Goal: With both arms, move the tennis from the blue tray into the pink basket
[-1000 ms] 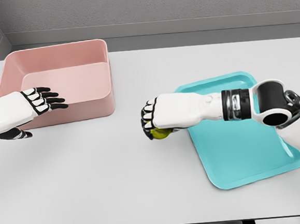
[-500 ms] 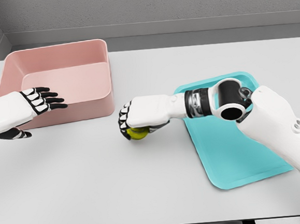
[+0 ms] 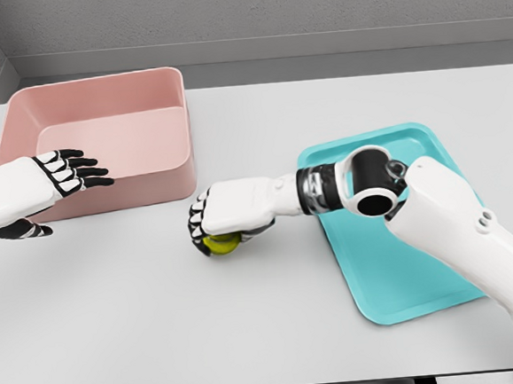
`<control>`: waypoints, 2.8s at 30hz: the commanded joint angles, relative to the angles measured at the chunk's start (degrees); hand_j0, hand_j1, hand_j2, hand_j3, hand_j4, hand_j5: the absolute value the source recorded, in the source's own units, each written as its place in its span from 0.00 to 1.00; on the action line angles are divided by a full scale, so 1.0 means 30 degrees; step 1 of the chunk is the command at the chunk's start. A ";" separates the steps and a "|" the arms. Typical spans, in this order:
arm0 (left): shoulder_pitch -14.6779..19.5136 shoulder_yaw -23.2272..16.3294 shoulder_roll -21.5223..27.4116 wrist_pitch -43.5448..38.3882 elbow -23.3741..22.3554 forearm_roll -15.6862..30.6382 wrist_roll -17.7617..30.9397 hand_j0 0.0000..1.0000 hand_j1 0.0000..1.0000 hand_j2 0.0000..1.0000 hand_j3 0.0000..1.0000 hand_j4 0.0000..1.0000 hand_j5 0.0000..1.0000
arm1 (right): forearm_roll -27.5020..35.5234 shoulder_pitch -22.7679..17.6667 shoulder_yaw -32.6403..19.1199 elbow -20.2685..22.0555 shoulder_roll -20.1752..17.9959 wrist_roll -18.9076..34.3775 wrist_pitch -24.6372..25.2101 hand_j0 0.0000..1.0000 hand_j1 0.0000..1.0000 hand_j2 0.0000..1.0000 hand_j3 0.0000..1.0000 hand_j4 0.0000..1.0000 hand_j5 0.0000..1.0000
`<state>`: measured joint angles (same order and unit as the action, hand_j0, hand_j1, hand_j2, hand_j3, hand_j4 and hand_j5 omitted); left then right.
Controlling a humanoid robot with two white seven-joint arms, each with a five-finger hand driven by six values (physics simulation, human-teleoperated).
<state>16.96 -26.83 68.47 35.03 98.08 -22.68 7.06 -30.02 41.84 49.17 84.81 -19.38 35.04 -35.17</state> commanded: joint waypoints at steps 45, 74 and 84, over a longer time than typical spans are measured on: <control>0.0322 -0.0842 -0.2343 -0.0011 0.0881 -0.2342 0.0166 1.00 1.00 1.00 1.00 1.00 1.00 | 0.7927 -1.4210 -2.4536 0.5511 -0.5025 -0.0013 0.0057 1.00 1.00 1.00 1.00 1.00 1.00; 0.6445 -0.8752 -0.6591 -0.0011 0.0178 -0.3104 0.0927 1.00 1.00 1.00 1.00 1.00 1.00 | 0.7869 -1.3154 -1.9876 0.5482 -0.3091 -0.0013 0.0057 1.00 1.00 1.00 1.00 1.00 1.00; 0.7266 -0.9807 -0.7763 -0.0011 -0.1375 -0.2664 0.0927 1.00 1.00 1.00 1.00 1.00 1.00 | 0.7781 -1.3154 -1.9905 0.5482 -0.3120 -0.0013 0.0057 1.00 1.00 1.00 1.00 1.00 1.00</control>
<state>38.76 -55.82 45.56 35.05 94.87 -31.55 9.88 -7.01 2.37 -10.49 101.22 -28.68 35.03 -35.17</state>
